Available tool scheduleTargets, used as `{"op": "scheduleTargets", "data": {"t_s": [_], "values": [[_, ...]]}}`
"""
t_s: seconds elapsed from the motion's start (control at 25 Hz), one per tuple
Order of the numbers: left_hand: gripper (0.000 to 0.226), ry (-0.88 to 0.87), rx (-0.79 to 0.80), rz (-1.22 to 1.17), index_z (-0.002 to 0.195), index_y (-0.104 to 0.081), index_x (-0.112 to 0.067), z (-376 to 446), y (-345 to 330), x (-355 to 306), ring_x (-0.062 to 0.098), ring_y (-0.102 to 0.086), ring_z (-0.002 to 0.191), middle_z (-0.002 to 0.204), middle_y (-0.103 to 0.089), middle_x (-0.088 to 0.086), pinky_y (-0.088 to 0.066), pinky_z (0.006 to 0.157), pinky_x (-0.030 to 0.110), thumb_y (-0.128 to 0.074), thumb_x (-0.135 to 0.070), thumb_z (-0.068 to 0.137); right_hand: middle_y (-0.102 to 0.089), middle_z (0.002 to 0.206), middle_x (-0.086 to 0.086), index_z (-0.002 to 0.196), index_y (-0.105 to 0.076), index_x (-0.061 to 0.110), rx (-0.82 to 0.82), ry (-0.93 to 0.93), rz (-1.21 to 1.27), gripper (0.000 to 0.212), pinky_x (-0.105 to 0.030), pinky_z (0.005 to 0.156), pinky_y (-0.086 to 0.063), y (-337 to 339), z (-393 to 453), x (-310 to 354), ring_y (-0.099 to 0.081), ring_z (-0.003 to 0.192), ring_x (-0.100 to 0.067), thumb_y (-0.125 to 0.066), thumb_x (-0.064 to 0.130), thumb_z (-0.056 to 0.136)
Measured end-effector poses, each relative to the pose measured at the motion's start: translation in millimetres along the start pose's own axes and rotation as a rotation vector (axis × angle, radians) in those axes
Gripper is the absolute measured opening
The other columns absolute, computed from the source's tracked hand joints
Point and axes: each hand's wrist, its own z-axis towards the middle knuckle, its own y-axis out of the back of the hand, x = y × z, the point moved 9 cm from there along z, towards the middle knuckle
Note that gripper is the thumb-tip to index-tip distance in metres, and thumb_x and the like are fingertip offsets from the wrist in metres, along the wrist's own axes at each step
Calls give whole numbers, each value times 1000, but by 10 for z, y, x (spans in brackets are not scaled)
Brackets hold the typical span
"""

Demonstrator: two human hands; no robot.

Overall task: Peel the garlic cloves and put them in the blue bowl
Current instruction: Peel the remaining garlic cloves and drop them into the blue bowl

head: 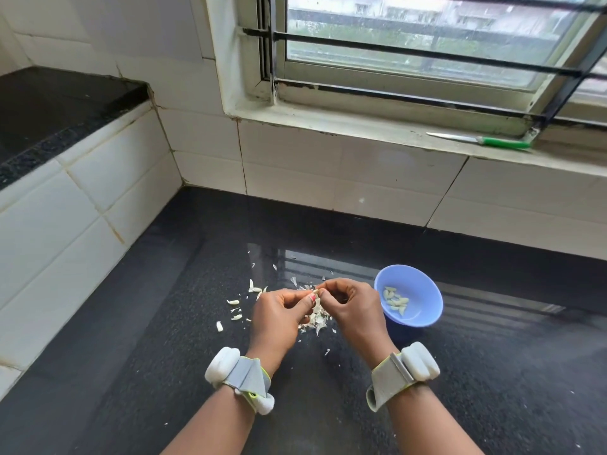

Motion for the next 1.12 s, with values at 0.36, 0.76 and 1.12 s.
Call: {"op": "scheduleTargets", "data": {"t_s": [0.36, 0.76, 1.12], "values": [[12, 383, 94, -518, 96, -66, 4, -60, -167, 220, 8, -63, 55, 67, -69, 5, -53, 53, 15, -62, -1, 86, -72, 76, -15, 77, -74, 13, 91, -146, 257, 16, -45, 73, -57, -124, 5, -212, -62, 67, -17, -65, 12, 90], [3, 53, -44, 28, 84, -71, -9, 35, 54, 27, 14, -66, 61, 69, -70, 3, -56, 58, 24, -69, -9, 84, -76, 81, 0, 90, -76, 21, 101, -78, 260, 16, -26, 71, -57, -136, 1, -155, -71, 75, -11, -70, 6, 86], [11, 262, 48, -183, 89, -68, 2, 19, -104, 179, 9, -62, 57, 69, -66, 8, -51, 53, 17, -61, -6, 89, -76, 79, -1, 84, -75, 21, 32, -106, 331, 21, -21, 67, -55, -103, -30, -197, -70, 72, -9, -70, 1, 85]]}}
